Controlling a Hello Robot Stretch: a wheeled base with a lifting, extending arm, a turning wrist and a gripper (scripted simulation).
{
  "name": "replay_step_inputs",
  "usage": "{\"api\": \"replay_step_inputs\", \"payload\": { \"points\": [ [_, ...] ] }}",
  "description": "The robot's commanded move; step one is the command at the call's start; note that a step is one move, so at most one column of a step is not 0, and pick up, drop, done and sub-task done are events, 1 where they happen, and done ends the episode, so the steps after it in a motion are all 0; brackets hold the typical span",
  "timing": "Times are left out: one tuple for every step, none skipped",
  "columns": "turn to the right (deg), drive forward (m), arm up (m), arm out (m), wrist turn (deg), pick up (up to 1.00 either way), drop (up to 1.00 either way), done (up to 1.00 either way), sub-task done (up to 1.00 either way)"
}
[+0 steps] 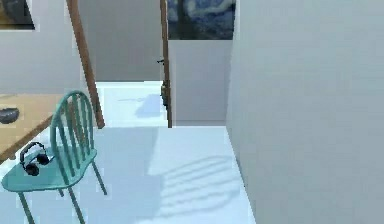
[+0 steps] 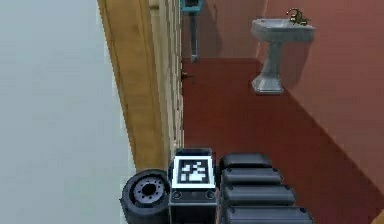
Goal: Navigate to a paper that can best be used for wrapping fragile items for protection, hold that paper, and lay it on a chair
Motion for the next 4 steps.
{"api": "replay_step_inputs", "payload": {
  "points": [
    [-9.0,0.00,0.00,0.00,0.0,0.00,0.00,0.00,0.00],
    [0.0,1.00,0.00,0.00,0.0,0.00,0.00,0.00,0.00],
    [0.0,0.65,0.00,0.00,0.0,0.00,0.00,0.00,0.00],
    [-15.0,0.00,0.00,0.00,0.0,0.00,0.00,0.00,0.00]
  ]
}}
